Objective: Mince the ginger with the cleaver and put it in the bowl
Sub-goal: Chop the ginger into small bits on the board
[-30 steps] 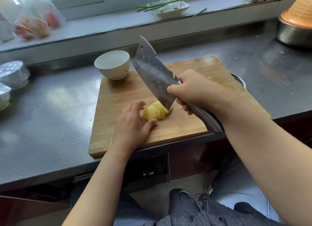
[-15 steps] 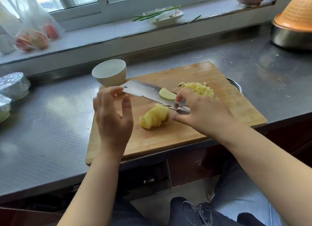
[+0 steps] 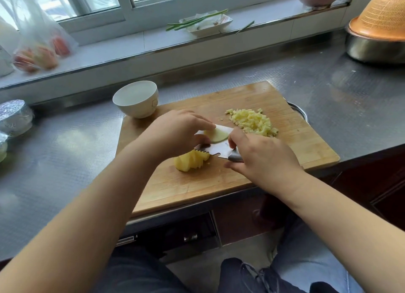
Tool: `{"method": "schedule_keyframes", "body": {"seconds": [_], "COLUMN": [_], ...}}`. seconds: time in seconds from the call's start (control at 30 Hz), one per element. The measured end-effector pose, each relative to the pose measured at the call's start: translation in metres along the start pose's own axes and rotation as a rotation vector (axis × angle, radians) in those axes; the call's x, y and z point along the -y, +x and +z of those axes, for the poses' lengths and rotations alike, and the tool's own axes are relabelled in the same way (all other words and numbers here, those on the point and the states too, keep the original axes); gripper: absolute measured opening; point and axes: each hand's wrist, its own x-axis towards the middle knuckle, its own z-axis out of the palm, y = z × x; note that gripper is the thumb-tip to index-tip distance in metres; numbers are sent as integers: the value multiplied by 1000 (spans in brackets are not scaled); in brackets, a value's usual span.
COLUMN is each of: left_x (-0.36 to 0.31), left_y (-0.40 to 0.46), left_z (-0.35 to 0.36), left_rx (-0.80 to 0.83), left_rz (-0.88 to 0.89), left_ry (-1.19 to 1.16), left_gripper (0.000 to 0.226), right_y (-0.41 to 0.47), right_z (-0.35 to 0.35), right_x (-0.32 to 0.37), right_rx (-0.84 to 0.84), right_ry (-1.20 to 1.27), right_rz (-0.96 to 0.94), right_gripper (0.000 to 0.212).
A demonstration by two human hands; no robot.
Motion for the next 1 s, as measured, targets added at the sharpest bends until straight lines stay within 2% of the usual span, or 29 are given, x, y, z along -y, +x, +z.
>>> {"method": "schedule_keyframes", "body": {"seconds": [0.07,0.13,0.33,0.37,0.5,0.57,0.63,0.73,0.8,1.0], "left_x": [1,2,7,9,30,42,50,49,46,34], "left_y": [4,6,23,23,3,-14,-28,-39,-39,-37], "left_z": [6,12,13,10,-7,-6,5,31,41,50], "left_rx": [-8,-15,-70,-136,-585,-646,-574,-424,-346,-122], "left_rz": [119,159,31,8,-32,-76,-107,-66,-72,-191], "left_ry": [136,177,72,30,-111,-168,-235,-204,-193,-392], "left_gripper": [29,32,20,20,18,16,18,15,20,24], "right_y": [1,2,5,5,2,1,4,8,11,10], "right_z": [-3,-5,-2,-3,-9,-12,-13,-13,-13,-11], "right_x": [-2,-4,-3,-2,-5,-10,-16,-21,-22,-16], "right_rx": [17,41,81,86,88,105,123,149,173,223], "right_ry": [-8,-13,-39,-40,-8,96,258,380,410,411], "right_rz": [2,7,40,55,167,282,407,504,535,550], "right_gripper": [46,45,48,49,45,44,42,42,42,44]}}
